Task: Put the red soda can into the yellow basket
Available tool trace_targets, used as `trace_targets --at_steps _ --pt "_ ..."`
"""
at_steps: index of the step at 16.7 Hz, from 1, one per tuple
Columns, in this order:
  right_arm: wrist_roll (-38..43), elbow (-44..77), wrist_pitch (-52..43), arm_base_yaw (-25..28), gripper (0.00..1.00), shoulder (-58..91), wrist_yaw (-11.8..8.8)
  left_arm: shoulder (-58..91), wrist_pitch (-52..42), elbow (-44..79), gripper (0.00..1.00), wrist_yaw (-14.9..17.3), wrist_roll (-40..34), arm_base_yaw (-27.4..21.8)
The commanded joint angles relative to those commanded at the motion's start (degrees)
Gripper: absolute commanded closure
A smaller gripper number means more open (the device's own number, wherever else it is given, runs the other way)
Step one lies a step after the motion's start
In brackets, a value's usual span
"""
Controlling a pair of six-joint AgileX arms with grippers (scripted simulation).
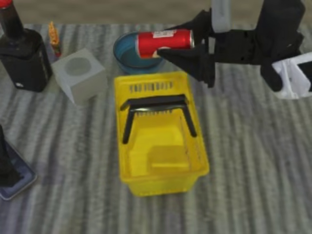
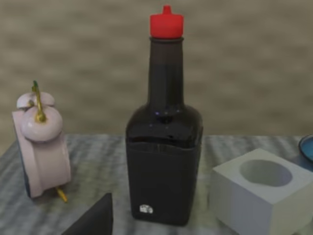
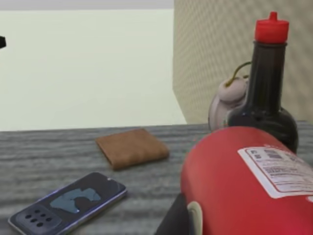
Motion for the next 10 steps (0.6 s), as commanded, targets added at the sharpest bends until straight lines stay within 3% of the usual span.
trace_targets --at_steps 5,10 --pt "-0.2 -2.3 11.8 0.2 1.0 9.2 0.3 0.0 0.0 0.0 0.0 0.0 0.0 0.0" --pt "-0.2 -2.8 13.6 0.3 1.0 10.9 0.4 0.0 0.0 0.0 0.0 0.0 0.0 0.0"
